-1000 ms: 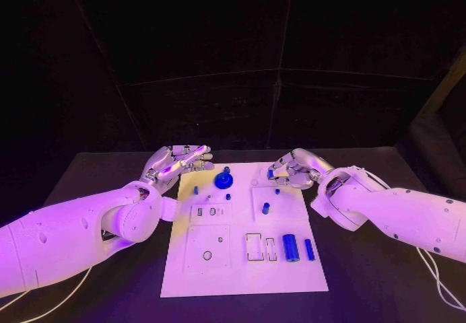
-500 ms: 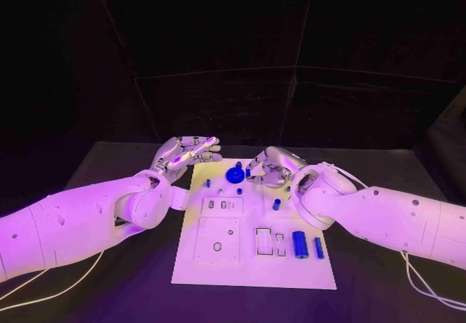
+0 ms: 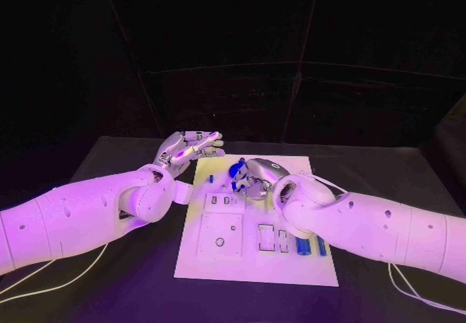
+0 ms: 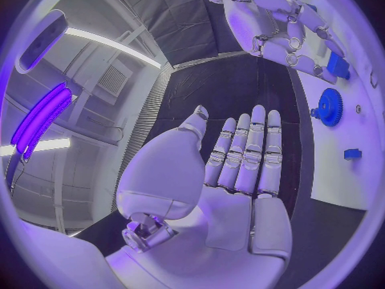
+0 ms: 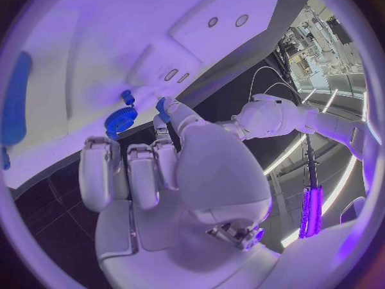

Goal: Assemble the parts on the task board

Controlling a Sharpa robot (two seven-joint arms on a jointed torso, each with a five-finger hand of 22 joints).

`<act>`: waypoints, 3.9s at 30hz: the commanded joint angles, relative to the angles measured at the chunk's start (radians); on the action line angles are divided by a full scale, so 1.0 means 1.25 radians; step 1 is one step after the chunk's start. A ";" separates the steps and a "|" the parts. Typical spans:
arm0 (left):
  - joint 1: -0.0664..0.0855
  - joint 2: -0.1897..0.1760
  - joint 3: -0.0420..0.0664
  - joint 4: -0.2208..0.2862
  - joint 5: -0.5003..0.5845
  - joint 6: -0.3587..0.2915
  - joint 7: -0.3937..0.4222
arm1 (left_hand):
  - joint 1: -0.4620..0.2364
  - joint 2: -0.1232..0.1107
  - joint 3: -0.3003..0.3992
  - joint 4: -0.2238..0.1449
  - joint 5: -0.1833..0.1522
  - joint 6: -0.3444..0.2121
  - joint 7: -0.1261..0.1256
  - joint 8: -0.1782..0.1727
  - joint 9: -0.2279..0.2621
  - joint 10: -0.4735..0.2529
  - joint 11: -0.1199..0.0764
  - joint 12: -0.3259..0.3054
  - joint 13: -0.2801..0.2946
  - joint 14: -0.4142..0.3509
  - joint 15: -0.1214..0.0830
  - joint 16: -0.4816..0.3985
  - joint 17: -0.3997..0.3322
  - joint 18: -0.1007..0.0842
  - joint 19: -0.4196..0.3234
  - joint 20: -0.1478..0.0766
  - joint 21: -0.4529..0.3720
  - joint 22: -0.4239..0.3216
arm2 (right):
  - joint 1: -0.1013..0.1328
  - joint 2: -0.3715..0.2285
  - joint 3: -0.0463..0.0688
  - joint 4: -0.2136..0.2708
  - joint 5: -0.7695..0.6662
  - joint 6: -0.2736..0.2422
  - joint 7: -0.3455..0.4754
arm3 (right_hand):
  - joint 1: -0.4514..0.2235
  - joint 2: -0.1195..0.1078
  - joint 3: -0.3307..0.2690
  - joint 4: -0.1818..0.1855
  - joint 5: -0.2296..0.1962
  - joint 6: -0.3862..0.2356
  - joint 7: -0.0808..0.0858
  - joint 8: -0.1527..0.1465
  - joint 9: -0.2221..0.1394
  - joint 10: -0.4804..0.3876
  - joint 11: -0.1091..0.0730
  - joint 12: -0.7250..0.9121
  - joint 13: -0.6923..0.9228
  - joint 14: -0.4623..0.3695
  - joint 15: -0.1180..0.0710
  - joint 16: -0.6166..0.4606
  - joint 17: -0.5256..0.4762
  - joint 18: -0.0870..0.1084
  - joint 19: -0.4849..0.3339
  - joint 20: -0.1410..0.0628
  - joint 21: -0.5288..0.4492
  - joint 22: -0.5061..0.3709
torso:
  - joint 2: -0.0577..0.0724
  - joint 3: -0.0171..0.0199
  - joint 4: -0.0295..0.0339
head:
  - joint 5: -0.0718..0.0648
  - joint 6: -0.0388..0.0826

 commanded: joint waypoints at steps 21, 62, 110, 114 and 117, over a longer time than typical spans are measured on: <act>0.002 0.003 0.001 -0.002 0.002 0.008 0.000 | 0.000 0.007 -0.002 -0.005 0.005 0.006 0.008 -0.005 -0.001 0.007 0.000 -0.006 -0.001 0.006 0.000 -0.005 -0.001 0.012 0.004 -0.001 -0.005 -0.002 | -0.024 0.014 -0.005 -0.005 -0.063 0.035 -0.017 | -0.016 -0.003 0.008 0.000 0.001 0.008 -0.004 0.001 0.000 0.006 -0.001 0.002 0.087 0.070 -0.005 0.002 0.150 -0.010 0.003 -0.001 0.004 0.069 | -0.001 0.0004 -0.0003 | -0.003 -0.010; 0.001 0.006 0.001 -0.007 0.002 0.013 -0.006 | -0.001 0.007 -0.002 -0.006 0.005 0.006 0.009 -0.007 -0.001 0.007 0.000 -0.008 -0.001 0.006 0.001 -0.007 -0.001 0.012 0.005 -0.001 -0.006 -0.003 | -0.033 0.009 -0.006 -0.002 -0.060 0.050 -0.018 | -0.043 -0.026 0.010 0.003 -0.001 -0.016 0.005 -0.017 -0.004 -0.004 0.006 -0.014 0.074 0.068 0.000 0.000 0.145 -0.009 0.000 0.002 0.001 0.065 | 0.000 0.0002 0.0006 | -0.003 -0.014; 0.001 -0.004 0.001 -0.026 -0.141 0.005 -0.105 | 0.000 -0.005 -0.018 -0.025 0.006 0.083 -0.039 0.009 0.004 0.148 -0.059 0.025 0.018 0.249 -0.073 0.106 0.081 0.012 0.189 -0.074 0.081 0.028 | -0.007 -0.118 -0.004 0.106 0.048 -0.049 0.182 | -0.051 -0.060 -0.105 0.059 -0.032 -0.181 0.036 -0.002 0.003 -0.123 0.036 -0.168 -0.068 0.037 0.026 -0.061 0.031 0.024 -0.111 0.028 -0.082 -0.080 | -0.007 0.0026 -0.0029 | 0.001 -0.008; 0.003 -0.015 0.001 -0.024 -0.238 0.019 -0.190 | 0.004 -0.007 -0.017 -0.030 0.008 0.108 -0.064 0.008 0.004 0.222 -0.098 0.038 0.035 0.377 -0.117 0.232 0.177 0.012 0.321 -0.123 0.161 0.065 | 0.035 -0.178 -0.003 0.137 0.217 0.005 0.239 | -0.020 -0.048 -0.111 0.058 -0.017 -0.178 0.030 0.020 0.001 -0.233 0.028 -0.332 -0.219 -0.015 0.017 -0.183 -0.140 0.059 -0.236 0.019 -0.201 -0.256 | -0.018 0.0053 -0.0080 | 0.002 -0.011; 0.011 -0.022 0.001 -0.019 -0.324 0.059 -0.288 | -0.011 -0.016 -0.028 -0.020 0.007 0.124 -0.082 0.008 0.009 0.264 -0.111 0.050 0.060 0.393 -0.142 0.575 0.519 0.005 0.386 -0.141 0.220 0.096 | 0.067 -0.217 -0.003 0.149 0.315 0.045 0.261 | -0.003 -0.042 -0.111 0.057 -0.009 -0.165 0.025 0.037 0.002 -0.291 0.023 -0.433 -0.313 -0.050 0.012 -0.285 -0.262 0.080 -0.305 0.015 -0.288 -0.372 | -0.024 0.0070 -0.0119 | 0.003 -0.015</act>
